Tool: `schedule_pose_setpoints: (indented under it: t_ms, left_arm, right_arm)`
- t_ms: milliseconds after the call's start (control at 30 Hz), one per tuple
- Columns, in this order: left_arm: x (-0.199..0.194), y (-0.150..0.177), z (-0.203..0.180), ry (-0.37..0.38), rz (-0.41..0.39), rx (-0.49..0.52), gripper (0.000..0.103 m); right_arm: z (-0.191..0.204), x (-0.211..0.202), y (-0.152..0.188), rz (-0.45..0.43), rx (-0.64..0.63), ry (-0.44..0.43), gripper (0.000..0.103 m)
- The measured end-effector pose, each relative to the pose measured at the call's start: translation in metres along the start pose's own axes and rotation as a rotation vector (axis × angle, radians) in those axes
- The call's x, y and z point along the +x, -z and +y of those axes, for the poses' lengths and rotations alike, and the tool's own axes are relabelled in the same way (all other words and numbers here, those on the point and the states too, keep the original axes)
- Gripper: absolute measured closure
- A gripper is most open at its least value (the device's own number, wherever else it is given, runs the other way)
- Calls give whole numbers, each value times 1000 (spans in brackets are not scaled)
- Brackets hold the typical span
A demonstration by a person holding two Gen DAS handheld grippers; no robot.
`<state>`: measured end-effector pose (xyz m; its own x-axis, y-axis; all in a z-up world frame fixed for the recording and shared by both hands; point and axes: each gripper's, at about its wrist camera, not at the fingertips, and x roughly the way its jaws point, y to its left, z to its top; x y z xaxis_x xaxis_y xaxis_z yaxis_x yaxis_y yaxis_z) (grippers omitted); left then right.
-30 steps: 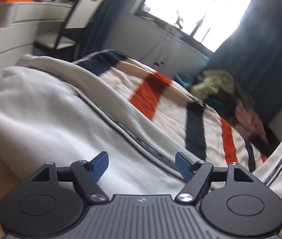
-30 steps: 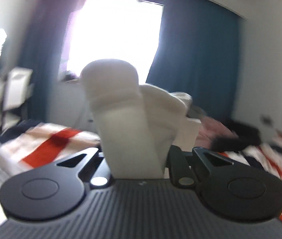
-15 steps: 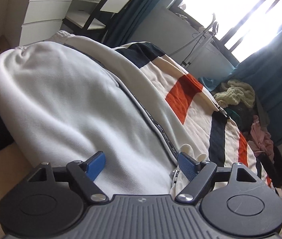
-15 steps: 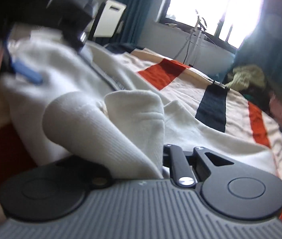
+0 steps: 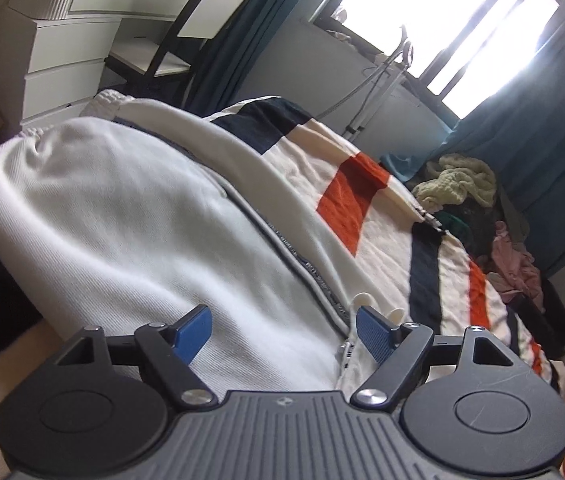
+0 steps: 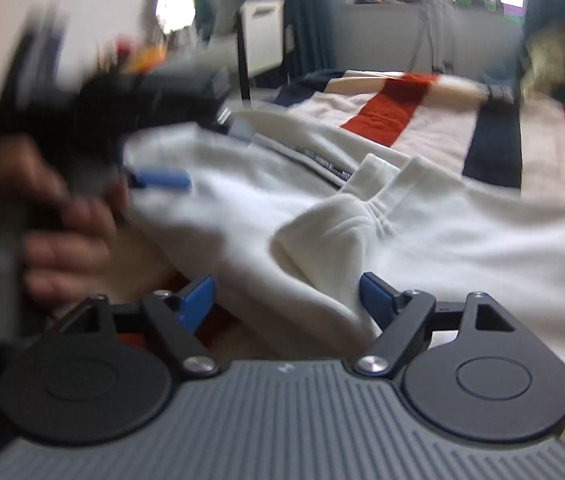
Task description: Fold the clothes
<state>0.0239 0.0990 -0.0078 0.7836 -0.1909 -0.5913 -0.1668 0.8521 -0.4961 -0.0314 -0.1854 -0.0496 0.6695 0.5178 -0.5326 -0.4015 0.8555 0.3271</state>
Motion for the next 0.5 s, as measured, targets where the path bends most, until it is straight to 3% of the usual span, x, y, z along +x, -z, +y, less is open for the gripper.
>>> schedule_pose_setpoints:
  t_ms: [200,267,367,500]
  left_arm:
    - [-17,10,-22,124,33,135,22]
    - [-9,19,-34,174,60,180,22]
    - [9,35,-46,281,119,245,23]
    - [27,56,-65,348,165,359,28]
  right_arm:
    - [-67,-18,-18,-169,357,-7,22]
    - [-85,-17,-19,-203,453,48,22]
    - [-106,-10,-10,-194,570,120,21]
    - [-127,1,-2,-156,667,137,23]
